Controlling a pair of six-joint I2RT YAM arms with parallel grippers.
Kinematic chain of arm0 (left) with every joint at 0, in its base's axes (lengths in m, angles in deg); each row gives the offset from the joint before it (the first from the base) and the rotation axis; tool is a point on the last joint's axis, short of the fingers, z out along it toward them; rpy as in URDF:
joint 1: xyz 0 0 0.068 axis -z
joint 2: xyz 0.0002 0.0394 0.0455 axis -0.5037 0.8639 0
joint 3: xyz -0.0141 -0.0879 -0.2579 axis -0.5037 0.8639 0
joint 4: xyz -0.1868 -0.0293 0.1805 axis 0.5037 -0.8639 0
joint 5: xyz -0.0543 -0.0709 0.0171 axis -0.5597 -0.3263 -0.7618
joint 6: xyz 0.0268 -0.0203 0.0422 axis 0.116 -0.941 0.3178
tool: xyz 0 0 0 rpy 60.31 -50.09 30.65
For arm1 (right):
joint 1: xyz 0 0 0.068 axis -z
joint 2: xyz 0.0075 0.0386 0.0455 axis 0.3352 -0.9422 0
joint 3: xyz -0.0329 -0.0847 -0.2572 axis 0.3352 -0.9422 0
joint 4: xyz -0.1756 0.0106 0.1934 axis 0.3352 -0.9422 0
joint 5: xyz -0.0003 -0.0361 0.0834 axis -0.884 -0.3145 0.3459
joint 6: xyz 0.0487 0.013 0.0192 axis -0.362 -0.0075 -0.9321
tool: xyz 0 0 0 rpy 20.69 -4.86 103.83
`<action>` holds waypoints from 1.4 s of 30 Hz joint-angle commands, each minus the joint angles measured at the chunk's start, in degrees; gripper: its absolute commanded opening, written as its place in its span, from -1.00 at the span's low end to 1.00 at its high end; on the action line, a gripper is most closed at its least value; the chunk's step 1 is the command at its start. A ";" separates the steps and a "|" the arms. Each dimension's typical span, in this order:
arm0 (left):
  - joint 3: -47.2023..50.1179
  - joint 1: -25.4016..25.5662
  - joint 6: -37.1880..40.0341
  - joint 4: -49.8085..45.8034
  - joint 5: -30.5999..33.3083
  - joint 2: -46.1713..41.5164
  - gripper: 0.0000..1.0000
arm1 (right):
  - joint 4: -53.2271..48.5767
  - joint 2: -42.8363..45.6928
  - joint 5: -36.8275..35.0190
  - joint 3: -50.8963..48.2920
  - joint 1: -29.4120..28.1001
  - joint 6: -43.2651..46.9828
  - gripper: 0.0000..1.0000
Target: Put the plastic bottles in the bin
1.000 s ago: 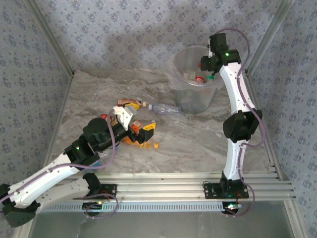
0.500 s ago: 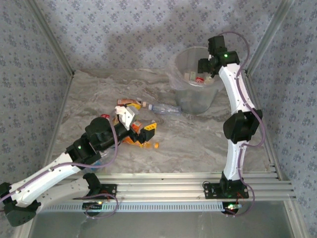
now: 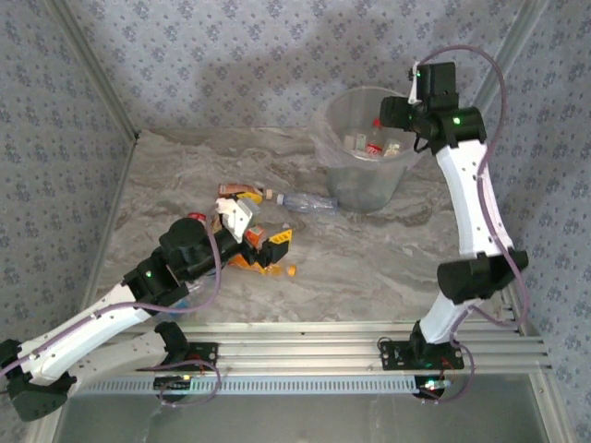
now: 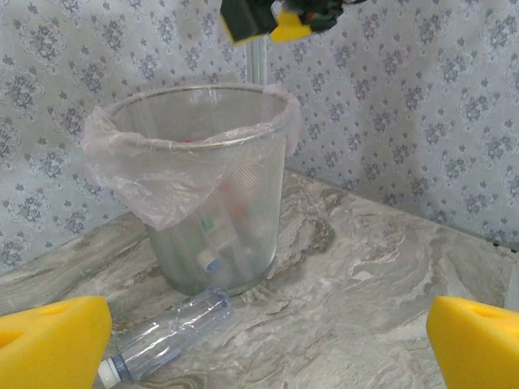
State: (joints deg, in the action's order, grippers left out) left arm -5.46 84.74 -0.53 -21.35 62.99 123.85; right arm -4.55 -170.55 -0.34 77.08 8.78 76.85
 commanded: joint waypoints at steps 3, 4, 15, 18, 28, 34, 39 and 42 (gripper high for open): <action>-2.99 0.17 2.77 -1.60 -0.91 0.47 0.99 | 4.83 12.28 6.28 -13.18 -3.64 -0.13 0.67; -3.07 0.17 3.12 -1.90 -1.21 0.77 0.99 | 5.21 14.50 6.83 -15.55 -4.60 -0.14 0.68; -5.27 0.85 4.21 -7.22 3.92 2.41 0.99 | 4.27 25.63 13.63 -35.17 -19.25 -0.91 0.73; -6.48 0.83 2.47 -10.98 4.75 1.32 0.99 | 6.94 24.80 15.51 -39.47 -22.38 -1.53 0.72; -2.21 0.79 1.51 -20.32 6.18 -8.79 0.99 | 13.96 13.32 17.04 -41.13 -31.46 2.16 0.63; -1.93 0.79 0.48 -21.15 13.58 -10.65 0.99 | 15.86 3.99 18.39 -36.17 -33.58 5.74 0.62; -0.77 0.78 0.42 -21.10 15.29 -11.51 0.99 | 16.32 -3.88 18.95 -30.80 -35.15 7.08 0.66; -0.71 0.83 -0.35 -21.03 15.07 -11.48 0.99 | 15.81 -9.30 17.43 -26.60 -36.45 8.55 0.69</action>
State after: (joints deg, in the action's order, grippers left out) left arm -6.25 85.14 0.22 -42.20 76.44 112.95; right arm 11.01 -176.03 17.74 46.24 -26.20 82.64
